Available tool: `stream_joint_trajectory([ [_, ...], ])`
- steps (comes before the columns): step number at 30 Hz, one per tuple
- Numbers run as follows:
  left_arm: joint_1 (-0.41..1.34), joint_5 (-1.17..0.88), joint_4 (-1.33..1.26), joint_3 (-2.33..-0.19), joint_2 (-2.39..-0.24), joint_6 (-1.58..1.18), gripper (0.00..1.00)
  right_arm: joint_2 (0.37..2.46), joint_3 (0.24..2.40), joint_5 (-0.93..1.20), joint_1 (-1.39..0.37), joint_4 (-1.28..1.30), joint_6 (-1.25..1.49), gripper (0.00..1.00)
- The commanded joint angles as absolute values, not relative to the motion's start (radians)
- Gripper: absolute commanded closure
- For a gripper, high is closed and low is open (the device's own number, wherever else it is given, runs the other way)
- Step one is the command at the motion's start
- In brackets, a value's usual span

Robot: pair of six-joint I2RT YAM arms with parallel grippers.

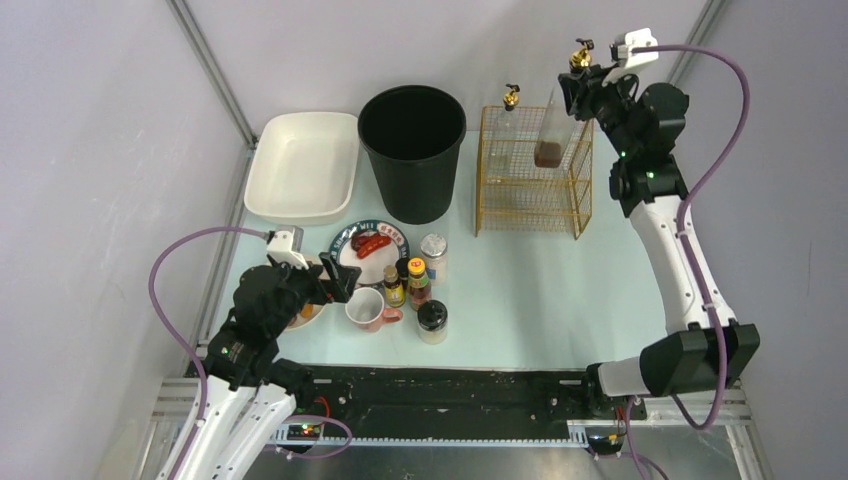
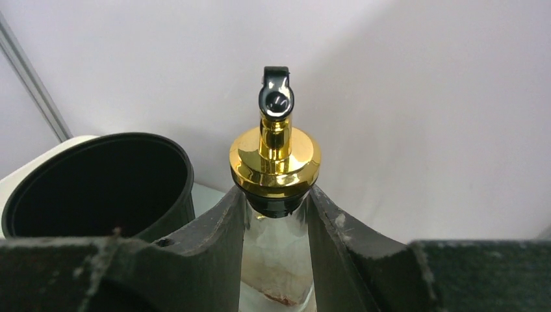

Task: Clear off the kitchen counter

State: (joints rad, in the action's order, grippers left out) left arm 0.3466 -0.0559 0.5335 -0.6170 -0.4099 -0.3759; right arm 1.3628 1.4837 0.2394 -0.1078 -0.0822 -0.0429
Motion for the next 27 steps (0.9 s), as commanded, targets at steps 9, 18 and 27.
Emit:
stream_joint_trajectory([
  [9, 0.352, -0.056, 0.509, -0.615, -0.425, -0.377, 0.02, 1.589, 1.801, 0.362, -0.061, -0.227, -0.043, 1.0],
  [18, 0.351, -0.055, 0.509, -0.616, -0.443, -0.376, 0.01, 1.731, 1.891, 0.369, -0.044, -0.256, -0.003, 1.0],
  [27, 0.351, -0.051, 0.51, -0.616, -0.444, -0.377, 0.02, 1.824, 1.888, 0.37, -0.044, -0.279, 0.024, 1.0],
])
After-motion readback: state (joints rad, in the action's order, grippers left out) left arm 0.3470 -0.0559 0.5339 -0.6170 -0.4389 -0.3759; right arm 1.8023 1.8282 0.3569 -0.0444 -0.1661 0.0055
